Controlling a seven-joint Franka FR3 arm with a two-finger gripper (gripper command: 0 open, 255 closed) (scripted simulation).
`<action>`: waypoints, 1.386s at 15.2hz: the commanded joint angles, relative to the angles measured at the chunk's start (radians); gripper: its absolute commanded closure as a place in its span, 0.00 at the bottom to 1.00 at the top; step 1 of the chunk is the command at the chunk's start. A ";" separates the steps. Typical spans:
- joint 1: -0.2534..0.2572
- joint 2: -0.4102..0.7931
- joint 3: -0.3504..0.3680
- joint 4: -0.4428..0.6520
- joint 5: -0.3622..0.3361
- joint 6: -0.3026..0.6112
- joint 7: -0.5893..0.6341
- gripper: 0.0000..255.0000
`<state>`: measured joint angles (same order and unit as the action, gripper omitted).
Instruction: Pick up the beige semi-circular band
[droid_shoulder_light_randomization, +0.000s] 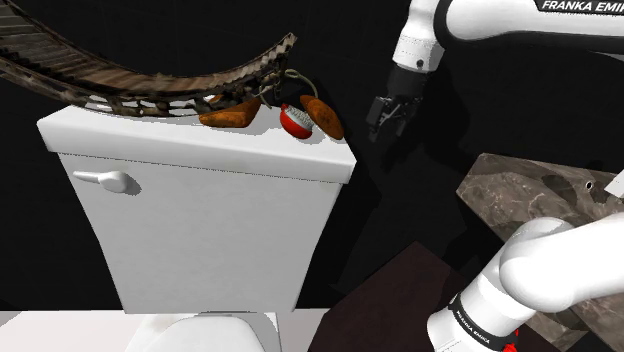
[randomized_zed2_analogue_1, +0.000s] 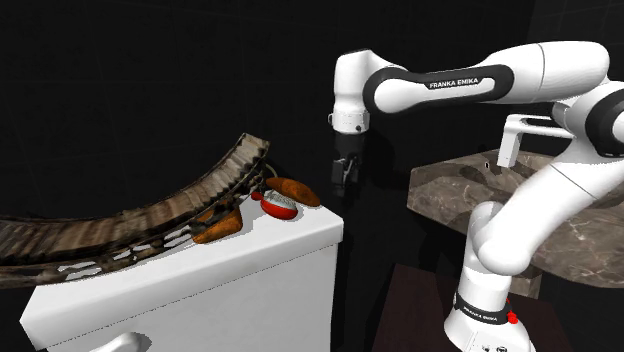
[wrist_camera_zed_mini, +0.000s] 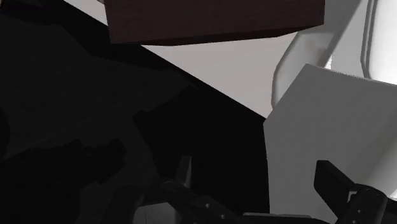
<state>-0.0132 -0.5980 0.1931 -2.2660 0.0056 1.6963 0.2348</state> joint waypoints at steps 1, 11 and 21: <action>-0.008 0.044 0.032 0.038 -0.032 0.050 0.029 0.00; -0.064 0.286 0.215 0.308 -0.276 0.177 0.227 0.00; -0.081 0.416 0.308 0.404 -0.464 0.236 0.370 0.00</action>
<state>-0.0946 -0.1802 0.5006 -1.8455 -0.4561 1.9192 0.5965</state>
